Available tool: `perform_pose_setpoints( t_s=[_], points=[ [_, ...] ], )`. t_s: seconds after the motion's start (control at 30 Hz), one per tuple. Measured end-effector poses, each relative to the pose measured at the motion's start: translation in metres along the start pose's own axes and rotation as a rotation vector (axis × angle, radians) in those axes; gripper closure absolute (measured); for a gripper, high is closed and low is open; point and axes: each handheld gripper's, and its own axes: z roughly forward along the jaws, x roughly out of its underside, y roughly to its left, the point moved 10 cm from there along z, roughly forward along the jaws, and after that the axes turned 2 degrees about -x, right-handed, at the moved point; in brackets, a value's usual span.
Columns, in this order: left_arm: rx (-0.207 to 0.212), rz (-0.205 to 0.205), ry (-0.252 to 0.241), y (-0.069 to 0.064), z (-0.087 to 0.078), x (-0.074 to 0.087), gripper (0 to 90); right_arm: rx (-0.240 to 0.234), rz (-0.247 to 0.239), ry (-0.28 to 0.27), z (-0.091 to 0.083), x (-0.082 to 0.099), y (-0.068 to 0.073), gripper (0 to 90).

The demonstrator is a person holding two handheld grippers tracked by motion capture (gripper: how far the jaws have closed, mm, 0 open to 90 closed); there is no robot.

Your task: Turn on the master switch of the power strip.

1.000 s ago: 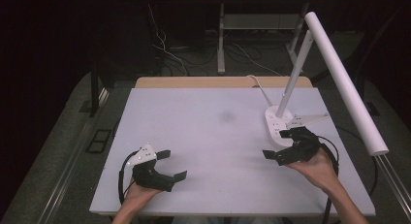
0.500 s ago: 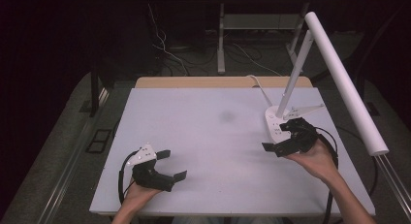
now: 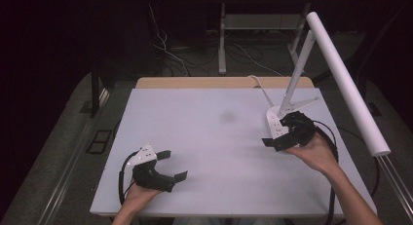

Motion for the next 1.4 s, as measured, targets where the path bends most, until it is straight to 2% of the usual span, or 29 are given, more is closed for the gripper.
perform_pose_setpoints(
  t_s=[0.5, 0.63, 1.3, 1.33, 1.4],
  points=[
    [0.001, 0.001, -0.001, 0.000, 0.000, 0.000, 0.0, 0.027, -0.026, 0.053, 0.008, -0.013, -0.008, 0.1],
    [0.001, 0.002, 0.000, 0.000, 0.000, 0.000, 0.0, 0.031, -0.019, 0.069, 0.010, -0.016, -0.009, 0.1],
    [0.002, 0.003, 0.002, 0.000, 0.000, 0.000, 0.0, 0.059, -0.012, 0.132, 0.027, -0.024, -0.034, 0.2],
    [0.002, 0.003, 0.002, 0.000, 0.000, 0.000, 0.0, 0.064, -0.012, 0.135, 0.028, -0.027, -0.036, 5.1],
    [0.003, 0.001, 0.002, 0.000, 0.000, 0.000, 0.0, 0.072, -0.012, 0.142, 0.029, -0.029, -0.037, 6.0]
  ],
)
